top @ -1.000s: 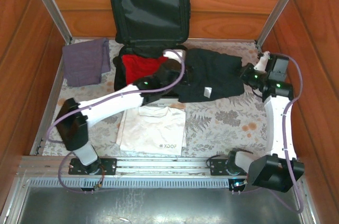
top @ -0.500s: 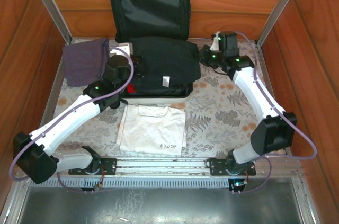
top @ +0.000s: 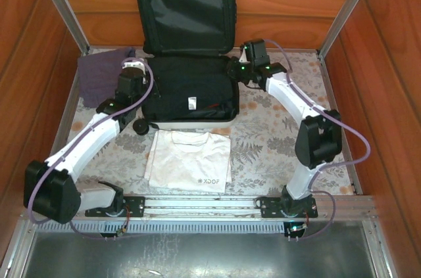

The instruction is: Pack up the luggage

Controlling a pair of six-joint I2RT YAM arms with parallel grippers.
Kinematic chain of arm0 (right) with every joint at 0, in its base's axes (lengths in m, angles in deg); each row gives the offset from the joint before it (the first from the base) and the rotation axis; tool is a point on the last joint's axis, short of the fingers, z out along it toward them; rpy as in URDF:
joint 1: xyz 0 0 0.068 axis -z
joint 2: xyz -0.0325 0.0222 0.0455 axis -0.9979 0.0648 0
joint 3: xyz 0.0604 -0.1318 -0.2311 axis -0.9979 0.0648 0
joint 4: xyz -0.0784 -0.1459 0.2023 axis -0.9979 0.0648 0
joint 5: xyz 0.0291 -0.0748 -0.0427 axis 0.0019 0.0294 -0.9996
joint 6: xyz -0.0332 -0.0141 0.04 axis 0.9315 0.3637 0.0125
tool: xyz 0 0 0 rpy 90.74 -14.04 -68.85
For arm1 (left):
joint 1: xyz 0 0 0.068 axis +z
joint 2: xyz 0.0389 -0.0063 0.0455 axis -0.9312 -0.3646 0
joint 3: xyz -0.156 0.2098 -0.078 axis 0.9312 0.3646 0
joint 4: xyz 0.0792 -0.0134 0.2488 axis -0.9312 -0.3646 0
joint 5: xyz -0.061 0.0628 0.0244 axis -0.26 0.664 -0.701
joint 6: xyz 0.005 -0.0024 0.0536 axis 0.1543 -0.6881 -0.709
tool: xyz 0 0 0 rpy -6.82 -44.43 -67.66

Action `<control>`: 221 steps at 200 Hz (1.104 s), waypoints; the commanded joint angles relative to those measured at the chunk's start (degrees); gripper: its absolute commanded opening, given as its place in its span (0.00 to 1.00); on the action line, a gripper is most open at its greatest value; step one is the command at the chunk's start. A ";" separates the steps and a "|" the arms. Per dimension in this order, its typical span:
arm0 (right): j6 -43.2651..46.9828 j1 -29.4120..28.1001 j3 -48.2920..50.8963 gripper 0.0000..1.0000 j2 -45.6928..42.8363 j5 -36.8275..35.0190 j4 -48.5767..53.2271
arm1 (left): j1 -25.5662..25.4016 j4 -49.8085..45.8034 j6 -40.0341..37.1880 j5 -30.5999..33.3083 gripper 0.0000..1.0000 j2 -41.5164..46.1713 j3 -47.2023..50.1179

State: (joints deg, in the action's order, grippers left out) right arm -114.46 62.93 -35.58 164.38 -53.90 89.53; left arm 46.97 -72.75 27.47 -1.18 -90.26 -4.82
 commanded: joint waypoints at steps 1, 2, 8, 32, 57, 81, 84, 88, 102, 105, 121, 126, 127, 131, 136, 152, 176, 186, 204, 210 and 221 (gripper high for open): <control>-0.77 0.09 -2.38 0.00 2.67 -2.19 -2.16 | 2.43 2.66 -1.00 -5.48 0.00 -4.82 -2.06; -0.76 0.08 -2.39 0.00 2.82 -2.27 -2.19 | 2.46 2.66 -1.02 -5.67 0.00 -5.07 -2.20; -0.64 0.06 -2.80 0.00 3.68 -2.51 -2.36 | 3.01 2.75 -1.28 -6.97 0.00 -6.86 -2.99; 1.05 0.06 -4.85 0.00 7.23 -3.84 -2.24 | 4.41 2.85 -2.67 -10.71 0.00 -14.00 -6.97; 4.20 0.06 -7.91 0.04 12.26 -4.80 -2.31 | 6.20 2.85 -2.93 -13.17 0.00 -21.41 -10.88; 7.01 0.06 -11.78 0.19 17.32 -4.95 -0.67 | 8.02 2.32 -2.40 -13.48 0.13 -26.80 -13.95; 7.31 0.06 -12.18 0.22 17.80 -5.00 -0.32 | 8.18 2.19 -2.36 -13.26 0.17 -27.24 -14.17; 7.48 0.06 -12.66 0.27 18.34 -5.05 0.13 | 8.40 2.06 -2.35 -13.19 0.21 -27.72 -14.57; 8.48 0.06 -13.70 0.43 18.95 -5.16 1.21 | 8.89 0.62 -2.68 -11.95 0.46 -28.60 -15.84; 8.74 0.06 -13.74 0.46 18.92 -5.35 1.35 | 8.90 0.30 -2.77 -11.63 0.49 -28.57 -16.02; 10.42 0.06 -14.62 0.57 18.32 -6.20 2.92 | 8.98 -0.83 -3.45 -10.01 0.60 -27.74 -16.27; 11.65 0.06 -15.42 0.59 18.31 -6.03 3.81 | 8.94 -1.36 -3.56 -9.35 0.62 -27.30 -16.36; 11.91 0.06 -15.64 0.59 18.29 -6.03 4.04 | 8.97 -1.50 -3.61 -9.23 0.62 -27.16 -16.43; 13.04 0.06 -16.56 0.61 18.37 -5.97 5.18 | 8.95 -1.90 -3.82 -8.85 0.64 -26.81 -16.42; 14.17 0.06 -17.90 0.62 18.52 -5.98 6.98 | 8.99 -2.48 -4.14 -8.39 0.66 -26.26 -16.49; 16.78 0.06 -22.51 0.64 18.84 -7.20 12.91 | 8.99 -4.08 -4.80 -7.37 0.68 -24.14 -16.53; 18.58 0.06 -26.03 0.65 17.78 -8.30 18.06 | 8.89 -5.36 -5.22 -6.87 0.70 -19.91 -16.00; 18.48 0.06 -25.97 0.67 16.41 -8.34 18.64 | 8.90 -6.28 -5.60 -6.37 0.71 -17.95 -15.85; 16.75 0.06 -24.83 0.73 13.34 -8.45 19.39 | 8.88 -9.14 -6.16 -4.03 0.71 -13.97 -15.74; 16.66 0.06 -24.41 0.74 12.40 -8.03 19.59 | 8.90 -10.47 -6.37 -3.00 0.71 -12.41 -15.61; 16.10 0.06 -22.97 0.76 10.10 -7.52 20.55 | 8.89 -12.89 -6.57 -0.98 0.71 -9.00 -14.88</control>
State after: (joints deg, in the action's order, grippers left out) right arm -98.24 63.04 -60.34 180.42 -61.33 105.55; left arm 55.84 -79.35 22.71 -6.97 -105.60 -19.98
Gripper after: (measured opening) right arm 0.743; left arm 0.711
